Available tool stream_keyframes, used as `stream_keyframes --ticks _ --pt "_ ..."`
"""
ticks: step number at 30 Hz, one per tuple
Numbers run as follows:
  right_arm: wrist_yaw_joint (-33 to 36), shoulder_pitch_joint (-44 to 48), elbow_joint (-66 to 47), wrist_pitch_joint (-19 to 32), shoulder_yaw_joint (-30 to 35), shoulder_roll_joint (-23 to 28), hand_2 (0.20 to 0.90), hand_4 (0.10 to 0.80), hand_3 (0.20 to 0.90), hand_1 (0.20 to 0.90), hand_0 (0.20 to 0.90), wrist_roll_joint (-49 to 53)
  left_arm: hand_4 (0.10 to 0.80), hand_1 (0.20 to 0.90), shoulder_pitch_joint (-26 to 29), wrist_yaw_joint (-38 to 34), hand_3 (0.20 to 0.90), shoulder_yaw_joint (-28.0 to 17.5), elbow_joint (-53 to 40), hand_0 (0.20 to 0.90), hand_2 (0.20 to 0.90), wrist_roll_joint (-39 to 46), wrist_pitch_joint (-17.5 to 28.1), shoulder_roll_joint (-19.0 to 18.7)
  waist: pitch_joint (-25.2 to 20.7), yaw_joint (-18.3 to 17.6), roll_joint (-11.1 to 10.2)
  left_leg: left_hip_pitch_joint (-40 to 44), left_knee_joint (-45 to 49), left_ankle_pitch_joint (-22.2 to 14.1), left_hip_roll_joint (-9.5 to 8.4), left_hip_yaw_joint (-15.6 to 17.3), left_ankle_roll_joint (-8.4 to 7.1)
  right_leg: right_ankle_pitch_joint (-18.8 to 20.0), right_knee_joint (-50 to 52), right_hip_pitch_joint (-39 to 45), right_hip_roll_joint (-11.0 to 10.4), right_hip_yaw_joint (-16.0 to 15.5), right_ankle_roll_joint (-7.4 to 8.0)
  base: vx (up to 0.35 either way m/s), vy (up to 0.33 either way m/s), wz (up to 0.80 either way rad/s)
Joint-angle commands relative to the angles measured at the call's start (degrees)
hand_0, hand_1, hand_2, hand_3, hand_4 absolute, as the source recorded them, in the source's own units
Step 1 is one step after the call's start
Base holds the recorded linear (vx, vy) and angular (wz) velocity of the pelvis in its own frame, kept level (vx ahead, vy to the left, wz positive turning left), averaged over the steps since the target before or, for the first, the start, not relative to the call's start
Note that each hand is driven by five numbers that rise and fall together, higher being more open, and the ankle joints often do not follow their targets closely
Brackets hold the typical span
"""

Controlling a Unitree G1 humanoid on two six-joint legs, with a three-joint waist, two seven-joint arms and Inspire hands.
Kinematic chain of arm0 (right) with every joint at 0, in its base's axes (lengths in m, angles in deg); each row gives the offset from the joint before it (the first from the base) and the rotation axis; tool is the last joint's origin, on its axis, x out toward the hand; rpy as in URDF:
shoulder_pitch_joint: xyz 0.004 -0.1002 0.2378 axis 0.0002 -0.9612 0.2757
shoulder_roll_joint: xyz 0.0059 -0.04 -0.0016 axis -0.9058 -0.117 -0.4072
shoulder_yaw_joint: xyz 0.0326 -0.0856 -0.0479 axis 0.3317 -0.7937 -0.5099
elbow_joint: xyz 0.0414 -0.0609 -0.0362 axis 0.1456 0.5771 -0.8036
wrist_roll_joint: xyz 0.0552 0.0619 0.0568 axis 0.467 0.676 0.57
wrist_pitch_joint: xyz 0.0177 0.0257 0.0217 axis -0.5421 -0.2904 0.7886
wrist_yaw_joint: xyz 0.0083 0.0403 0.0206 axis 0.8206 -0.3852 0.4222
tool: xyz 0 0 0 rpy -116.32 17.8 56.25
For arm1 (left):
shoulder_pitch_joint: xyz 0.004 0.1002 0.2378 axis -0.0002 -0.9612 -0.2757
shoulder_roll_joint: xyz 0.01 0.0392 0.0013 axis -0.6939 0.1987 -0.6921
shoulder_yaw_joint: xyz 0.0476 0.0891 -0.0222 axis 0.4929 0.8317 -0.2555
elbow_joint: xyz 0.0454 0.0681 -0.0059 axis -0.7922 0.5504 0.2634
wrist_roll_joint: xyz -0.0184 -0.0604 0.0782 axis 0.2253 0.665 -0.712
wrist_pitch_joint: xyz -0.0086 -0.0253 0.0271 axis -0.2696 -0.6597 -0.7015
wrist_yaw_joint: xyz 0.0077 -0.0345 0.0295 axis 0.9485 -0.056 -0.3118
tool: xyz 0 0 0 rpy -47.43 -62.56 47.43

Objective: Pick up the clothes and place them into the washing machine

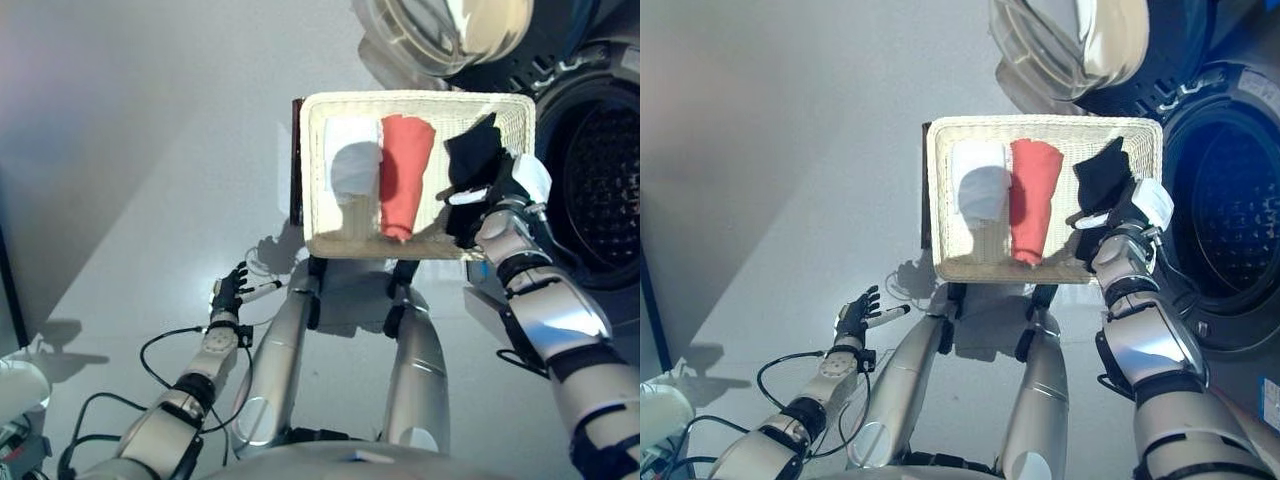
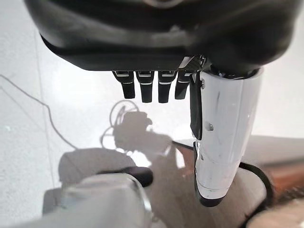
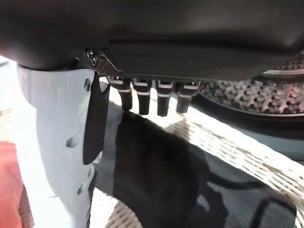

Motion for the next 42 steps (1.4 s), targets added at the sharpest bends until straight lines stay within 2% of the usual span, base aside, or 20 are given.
stream_keyframes --ticks 1,11,19,20,22,24,25,26,27,29,30,38,39,40,41,42 --pt "4.7 4.1 1.0 -0.5 -3.2 8.1 0.900 0.800 0.900 0.900 0.900 -1.2 0.800 0.900 -4.2 -2.1 0.900 -0.7 -0.9 0.900 0.900 0.8 1.5 -1.9 -2.6 1.0 2.7 -2.2 2.3 -1.0 -0.76 -2.7 -2.96 -7.1 9.1 1.7 1.7 -0.4 -0.44 0.021 0.011 0.04" --pt "4.8 9.9 4.6 -2.3 -6.2 14.0 0.900 0.800 0.900 0.900 0.900 -3.0 0.800 0.900 -5.8 -1.5 0.900 2.3 -4.3 0.900 0.900 1.9 1.4 -1.7 -2.8 2.8 5.4 -4.6 -0.2 0.4 -2.38 -2.9 -3.17 -7.6 8.8 -1.1 0.5 0.0 -0.70 0.025 0.034 0.07" --pt "3.2 11.6 5.1 -3.2 -9.0 15.2 0.900 0.800 0.900 0.900 0.900 -5.6 0.800 0.900 -4.9 -1.6 0.900 3.4 -5.6 0.900 0.900 2.0 1.6 -1.3 -2.1 3.8 7.0 -6.5 -0.5 1.0 -3.47 -2.8 -2.93 -7.4 8.9 -3.0 -0.2 0.7 -0.79 0.004 0.046 0.05" --pt "3.1 11.6 5.3 -3.4 -9.1 15.1 0.837 0.755 0.837 0.837 0.837 -6.0 0.800 0.900 -4.6 -1.7 0.900 3.7 -5.7 0.900 0.900 1.9 1.6 -1.1 -2.0 3.9 7.2 -7.1 -0.2 1.0 -3.59 -2.7 -2.93 -7.4 9.3 -3.6 -0.3 0.9 -0.77 -0.012 0.040 0.02" --pt "3.1 11.9 5.5 -3.6 -9.2 15.2 0.653 0.624 0.653 0.653 0.653 -6.1 0.800 0.900 -4.2 -1.8 0.900 3.9 -5.8 0.900 0.900 1.8 1.6 -1.1 -1.8 4.1 7.5 -7.8 0.2 1.0 -3.97 -2.6 -2.95 -7.3 9.6 -4.2 -0.7 1.1 -0.77 -0.011 0.036 0.05" --pt "3.0 11.8 5.4 -3.7 -9.3 15.3 0.510 0.522 0.510 0.510 0.510 -6.2 0.800 0.900 -3.9 -2.2 0.900 3.6 -6.5 0.900 0.900 2.3 1.9 -1.2 -1.6 4.2 8.0 -8.5 0.6 1.1 -4.26 -2.7 -3.04 -7.4 10.2 -4.9 -1.1 1.3 -0.81 -0.009 0.054 0.07" --pt "2.9 11.4 5.1 -3.6 -9.0 14.7 0.543 0.545 0.543 0.543 0.543 -6.1 0.800 0.900 -3.8 -2.5 0.900 3.4 -6.5 0.900 0.900 2.5 2.0 -1.2 -1.4 4.3 8.3 -8.9 0.7 1.1 -4.51 -2.5 -3.04 -7.4 10.5 -5.2 -1.3 1.3 -0.80 -0.006 0.048 0.08" --pt "2.9 11.3 5.1 -3.6 -8.9 14.7 0.675 0.639 0.675 0.675 0.675 -6.1 0.800 0.900 -3.8 -2.5 0.900 3.4 -6.5 0.900 0.900 2.5 2.0 -1.2 -1.4 4.3 8.3 -8.9 0.7 1.1 -4.51 -2.5 -3.04 -7.4 10.5 -5.3 -1.3 1.4 -0.80 0.001 0.058 0.08" --pt "2.6 11.1 4.9 -3.7 -8.9 13.9 0.856 0.769 0.856 0.856 0.856 -6.1 0.800 0.900 -3.6 -2.7 0.900 3.0 -6.4 0.900 0.900 2.7 2.2 -1.2 -1.2 4.3 8.4 -9.2 0.7 1.2 -4.70 -2.5 -2.96 -7.3 10.6 -5.6 -1.4 1.5 -0.80 0.002 0.028 0.07" --pt "2.5 11.0 4.9 -3.6 -8.9 13.4 0.851 0.765 0.851 0.851 0.851 -6.0 0.800 0.900 -3.7 -2.8 0.900 3.0 -6.4 0.900 0.900 2.8 2.2 -1.1 -1.1 4.4 8.5 -9.3 0.7 1.2 -4.81 -2.3 -2.94 -7.3 10.7 -5.7 -1.5 1.5 -0.78 0.000 0.047 0.01" --pt "2.5 11.2 5.0 -3.7 -9.0 13.1 0.900 0.800 0.900 0.900 0.900 -6.0 0.800 0.900 -3.7 -2.8 0.900 3.0 -6.1 0.900 0.900 2.8 2.3 -1.2 -1.0 4.5 8.6 -9.4 0.9 1.2 -4.87 -2.3 -2.91 -7.2 10.8 -5.8 -1.6 1.7 -0.80 -0.001 0.056 -0.02" --pt "1.2 12.2 6.0 -4.5 -10.2 13.3 0.900 0.800 0.900 0.900 0.900 -6.5 0.800 0.900 -3.8 -2.6 0.900 3.2 -7.3 0.900 0.900 3.7 2.6 -0.9 0.0 5.0 9.4 -11.6 0.7 1.8 -5.38 -2.2 -3.17 -6.8 10.9 -7.9 -2.4 2.1 -0.75 -0.012 0.018 0.00" --pt "0.9 12.8 6.4 -4.6 -10.6 13.6 0.779 0.714 0.779 0.779 0.779 -6.6 0.800 0.900 -3.9 -2.7 0.900 3.4 -7.6 0.900 0.900 3.8 2.7 -0.8 0.2 5.1 9.6 -12.2 1.0 1.8 -5.49 -2.1 -3.25 -6.8 11.1 -8.4 -2.5 2.1 -0.76 -0.042 0.009 0.06" --pt "0.9 13.1 6.6 -4.7 -10.7 13.9 0.521 0.529 0.521 0.521 0.521 -6.6 0.800 0.900 -3.9 -2.7 0.900 3.5 -7.8 0.900 0.900 3.9 2.7 -0.7 0.3 5.3 9.7 -12.7 1.1 1.8 -5.53 -2.1 -3.24 -6.8 11.4 -9.0 -2.5 2.1 -0.78 -0.048 0.013 0.06" --pt "0.8 13.7 6.5 -4.6 -11.0 14.7 0.395 0.439 0.395 0.395 0.395 -6.7 0.800 0.900 -4.0 -2.9 0.900 3.7 -8.1 0.900 0.900 4.1 2.6 -0.7 0.7 5.5 9.8 -13.8 1.7 1.9 -5.66 -2.2 -3.20 -6.8 12.0 -10.1 -2.4 2.5 -0.91 -0.031 0.009 0.04" --pt "0.8 13.7 6.5 -4.6 -11.0 14.7 0.348 0.406 0.348 0.348 0.348 -6.7 0.800 0.900 -4.0 -2.9 0.900 3.7 -8.1 0.900 0.900 4.1 2.6 -0.7 0.7 5.5 9.8 -13.8 1.8 1.8 -5.66 -2.2 -3.20 -6.8 12.0 -10.1 -2.4 2.5 -0.91 0.000 0.000 0.00"
